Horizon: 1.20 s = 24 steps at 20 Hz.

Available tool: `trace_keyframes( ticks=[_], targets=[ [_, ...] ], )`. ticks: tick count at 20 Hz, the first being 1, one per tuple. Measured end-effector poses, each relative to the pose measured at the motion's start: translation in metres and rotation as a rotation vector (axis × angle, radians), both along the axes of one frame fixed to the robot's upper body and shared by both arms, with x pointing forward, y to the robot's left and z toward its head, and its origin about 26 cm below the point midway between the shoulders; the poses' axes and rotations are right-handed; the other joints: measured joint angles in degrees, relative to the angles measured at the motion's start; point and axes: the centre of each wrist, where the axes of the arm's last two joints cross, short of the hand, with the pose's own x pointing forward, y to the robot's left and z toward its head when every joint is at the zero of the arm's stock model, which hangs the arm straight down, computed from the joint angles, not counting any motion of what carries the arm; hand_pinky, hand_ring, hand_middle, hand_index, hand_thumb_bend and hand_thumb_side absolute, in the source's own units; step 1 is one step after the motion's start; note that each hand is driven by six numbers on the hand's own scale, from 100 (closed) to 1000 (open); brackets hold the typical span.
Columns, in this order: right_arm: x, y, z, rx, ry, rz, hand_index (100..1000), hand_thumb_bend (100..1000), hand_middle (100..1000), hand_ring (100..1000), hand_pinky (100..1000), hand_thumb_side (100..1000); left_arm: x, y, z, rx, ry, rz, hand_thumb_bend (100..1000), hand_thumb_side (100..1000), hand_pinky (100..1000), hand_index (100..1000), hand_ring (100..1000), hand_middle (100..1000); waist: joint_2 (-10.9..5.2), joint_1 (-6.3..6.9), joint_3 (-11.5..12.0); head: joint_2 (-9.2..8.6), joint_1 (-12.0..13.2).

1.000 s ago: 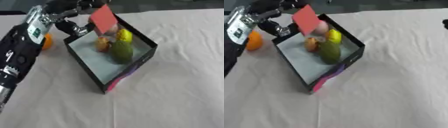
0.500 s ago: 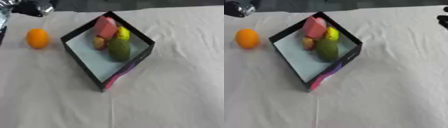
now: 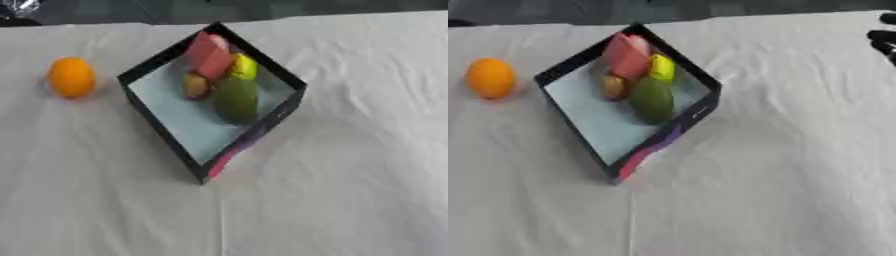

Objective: Pick up objects on the table and place them in the box.

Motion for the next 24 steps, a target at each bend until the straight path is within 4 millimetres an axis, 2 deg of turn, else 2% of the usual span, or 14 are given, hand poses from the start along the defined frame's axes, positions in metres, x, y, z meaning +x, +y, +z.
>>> trace_keyframes(
  ticks=[3, 6, 9, 10, 11, 12, 13, 14, 16, 17, 18, 22, 24],
  targets=[
    [0.0, 0.0, 0.0, -0.001, 0.0, -0.001, 848, 100, 683, 685, 949, 649, -0.003, 0.01, -0.007, 0.017, 0.058, 0.047, 100, 691, 979, 908, 937, 856, 0.0, 0.0, -0.1, 0.0, 0.4],
    [0.0, 0.0, 0.0, -0.003, 0.0, -0.003, 848, 100, 683, 685, 950, 653, -0.006, 0.023, -0.016, 0.064, 0.121, 0.122, 100, 610, 988, 883, 934, 848, 0.0, 0.0, -0.2, -0.01, 0.5],
    [0.0, 0.0, 0.0, -0.006, 0.001, -0.006, 849, 100, 682, 685, 950, 657, -0.007, 0.032, -0.028, 0.118, 0.175, 0.187, 113, 469, 990, 875, 897, 840, 0.04, 0.0, -0.2, -0.03, 0.5],
    [0.0, 0.0, 0.0, -0.007, 0.001, -0.007, 848, 100, 682, 684, 950, 659, -0.008, 0.034, -0.03, 0.133, 0.186, 0.202, 193, 328, 998, 867, 896, 834, 0.05, 0.0, -0.2, -0.03, 0.5],
    [0.0, 0.0, 0.0, -0.008, 0.002, -0.008, 848, 100, 682, 684, 950, 660, -0.008, 0.036, -0.032, 0.146, 0.194, 0.215, 234, 263, 999, 861, 894, 829, 0.06, 0.0, -0.2, -0.03, 0.5],
    [0.0, -0.001, -0.001, -0.009, 0.003, -0.009, 848, 100, 682, 684, 950, 660, -0.008, 0.037, -0.034, 0.158, 0.2, 0.224, 279, 235, 995, 853, 888, 823, 0.06, 0.0, -0.2, -0.03, 0.5],
    [-0.001, -0.001, -0.002, -0.011, 0.005, -0.012, 848, 100, 682, 684, 950, 661, -0.008, 0.038, -0.036, 0.166, 0.203, 0.231, 300, 232, 990, 851, 879, 819, 0.06, 0.0, -0.2, -0.04, 0.5],
    [-0.001, -0.001, -0.002, -0.012, 0.007, -0.014, 848, 100, 682, 684, 950, 663, -0.009, 0.039, -0.037, 0.166, 0.202, 0.233, 371, 228, 969, 850, 853, 803, 0.06, 0.0, -0.2, -0.04, 0.5],
    [-0.001, -0.002, -0.003, -0.012, 0.008, -0.017, 848, 100, 681, 683, 950, 666, -0.01, 0.042, -0.04, 0.149, 0.183, 0.224, 381, 206, 954, 834, 840, 773, 0.06, 0.0, -0.2, -0.04, 0.5],
    [-0.001, -0.002, -0.003, -0.011, 0.009, -0.019, 848, 100, 681, 683, 950, 668, -0.01, 0.043, -0.042, 0.136, 0.172, 0.215, 371, 196, 950, 828, 838, 768, 0.06, 0.0, -0.2, -0.04, 0.5],
    [-0.001, -0.003, -0.003, -0.011, 0.009, -0.021, 848, 100, 681, 683, 950, 670, -0.011, 0.045, -0.046, 0.119, 0.164, 0.203, 304, 174, 957, 829, 844, 770, 0.06, 0.0, -0.2, -0.04, 0.5],
    [-0.001, -0.003, -0.003, -0.015, 0.015, -0.029, 847, 100, 680, 682, 950, 676, -0.014, 0.046, -0.07, 0.056, 0.191, 0.158, 276, 181, 969, 858, 860, 780, 0.06, 0.0, -0.4, -0.04, 0.4],
    [-0.001, -0.003, -0.003, -0.016, 0.018, -0.031, 847, 100, 680, 682, 950, 678, -0.014, 0.043, -0.075, 0.052, 0.217, 0.148, 253, 177, 976, 876, 868, 790, 0.06, 0.0, -0.5, -0.04, 0.3]
  ],
)
